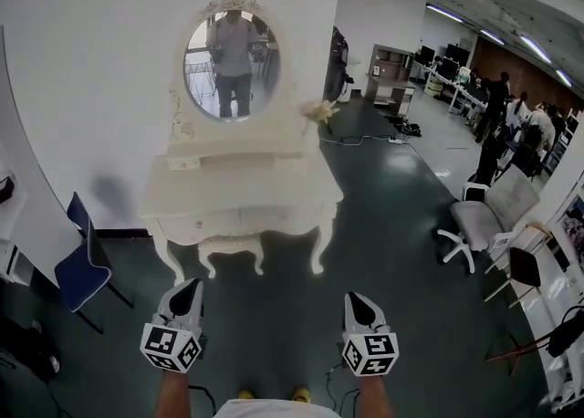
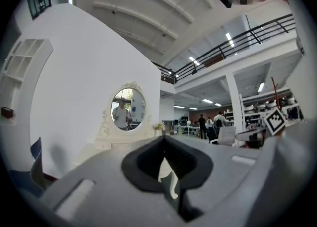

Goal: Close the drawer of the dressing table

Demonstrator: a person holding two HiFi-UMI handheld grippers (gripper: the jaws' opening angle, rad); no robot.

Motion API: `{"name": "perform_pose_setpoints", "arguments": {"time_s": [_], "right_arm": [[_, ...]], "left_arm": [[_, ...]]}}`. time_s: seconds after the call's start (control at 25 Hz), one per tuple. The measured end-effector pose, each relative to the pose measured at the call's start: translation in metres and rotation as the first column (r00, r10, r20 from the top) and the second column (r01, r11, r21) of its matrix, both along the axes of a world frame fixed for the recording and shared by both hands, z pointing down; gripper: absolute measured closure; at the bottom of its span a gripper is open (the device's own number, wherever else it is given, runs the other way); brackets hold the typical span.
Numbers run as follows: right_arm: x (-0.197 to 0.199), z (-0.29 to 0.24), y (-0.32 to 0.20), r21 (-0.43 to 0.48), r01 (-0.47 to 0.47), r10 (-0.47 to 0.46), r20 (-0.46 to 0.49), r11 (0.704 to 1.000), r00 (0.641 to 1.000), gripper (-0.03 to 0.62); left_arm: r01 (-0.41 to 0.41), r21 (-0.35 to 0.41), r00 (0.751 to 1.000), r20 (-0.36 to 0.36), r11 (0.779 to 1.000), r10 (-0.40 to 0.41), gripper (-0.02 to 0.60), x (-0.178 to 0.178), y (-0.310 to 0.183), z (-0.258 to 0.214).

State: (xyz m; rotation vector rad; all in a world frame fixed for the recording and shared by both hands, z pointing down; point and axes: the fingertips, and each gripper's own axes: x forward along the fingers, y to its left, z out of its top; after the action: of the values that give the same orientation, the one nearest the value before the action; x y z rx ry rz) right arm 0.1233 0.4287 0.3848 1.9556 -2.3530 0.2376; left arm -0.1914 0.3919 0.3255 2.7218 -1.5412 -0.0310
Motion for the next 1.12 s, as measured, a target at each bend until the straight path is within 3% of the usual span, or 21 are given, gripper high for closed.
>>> {"name": "perform_pose_setpoints", "arguments": {"time_s": [0.4,0.52,1.12], "right_arm": [[-0.003,0.007,0.001,-0.009,-0.003,0.003,-0.007,1.000,1.000,0.580],[-0.005,0.010,-0.001,-0.018,-0.002,0.002,-0.008,1.000,1.000,0.546],[-0.025,0.014,-0.008,-0.032,-0.017,0.016,-0.022,0.999,1.000,0.525]], "left_arm": [[-0.022,-0.008,1.000,-0.003,1.000,0.022,0.582,0.006,0.001,0.004],[-0.026,-0.011,1.000,-0.005,1.000,0.026,0.581,0.004,-0.001,0.006],[-0.017,-0.032,1.000,-0.021,0.999,0.016,0.581,-0.020,-0.003,0.015]]}}
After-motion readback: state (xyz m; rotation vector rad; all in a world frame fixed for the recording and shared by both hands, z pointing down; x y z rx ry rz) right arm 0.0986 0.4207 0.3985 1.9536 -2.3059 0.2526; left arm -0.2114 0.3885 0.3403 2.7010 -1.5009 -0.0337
